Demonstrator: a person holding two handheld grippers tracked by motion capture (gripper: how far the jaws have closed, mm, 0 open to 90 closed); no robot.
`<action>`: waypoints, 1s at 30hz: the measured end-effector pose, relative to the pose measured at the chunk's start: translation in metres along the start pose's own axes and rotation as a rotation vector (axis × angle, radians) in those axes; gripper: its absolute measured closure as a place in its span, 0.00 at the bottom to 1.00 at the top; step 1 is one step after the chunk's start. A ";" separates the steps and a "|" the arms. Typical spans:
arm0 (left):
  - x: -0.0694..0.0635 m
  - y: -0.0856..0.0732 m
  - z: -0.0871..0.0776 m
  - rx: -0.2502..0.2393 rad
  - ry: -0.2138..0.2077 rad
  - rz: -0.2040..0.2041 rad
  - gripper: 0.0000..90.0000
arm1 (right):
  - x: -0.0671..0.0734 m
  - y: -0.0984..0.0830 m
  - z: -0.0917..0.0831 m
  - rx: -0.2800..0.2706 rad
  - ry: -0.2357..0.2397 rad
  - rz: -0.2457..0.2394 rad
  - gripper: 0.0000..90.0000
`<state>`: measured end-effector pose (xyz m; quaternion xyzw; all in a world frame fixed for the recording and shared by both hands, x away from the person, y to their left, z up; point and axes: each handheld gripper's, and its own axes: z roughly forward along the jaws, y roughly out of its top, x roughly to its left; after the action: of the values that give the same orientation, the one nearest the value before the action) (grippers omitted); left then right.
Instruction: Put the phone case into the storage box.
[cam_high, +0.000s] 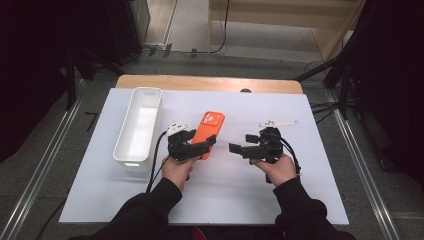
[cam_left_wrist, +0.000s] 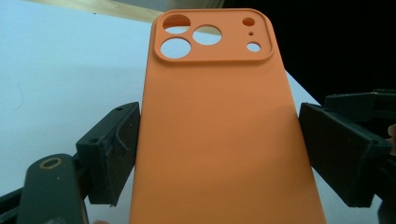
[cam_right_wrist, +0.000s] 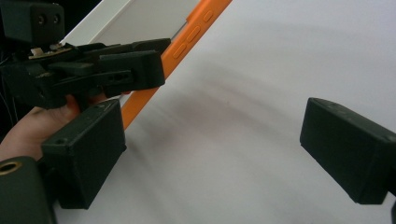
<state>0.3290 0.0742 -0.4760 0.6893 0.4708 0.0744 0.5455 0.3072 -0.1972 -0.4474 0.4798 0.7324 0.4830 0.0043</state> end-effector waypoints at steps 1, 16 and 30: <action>0.000 0.000 0.000 0.003 0.001 0.001 0.18 | -0.001 0.001 0.000 0.000 0.000 0.004 0.06; 0.000 0.000 0.000 -0.002 0.000 -0.017 0.18 | 0.001 0.018 0.011 0.015 -0.006 0.060 0.06; -0.003 -0.003 0.002 -0.004 0.007 0.000 0.18 | -0.001 0.040 0.018 0.033 -0.004 0.091 0.17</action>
<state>0.3270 0.0710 -0.4778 0.6879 0.4728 0.0778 0.5451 0.3445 -0.1821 -0.4291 0.5134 0.7178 0.4697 -0.0241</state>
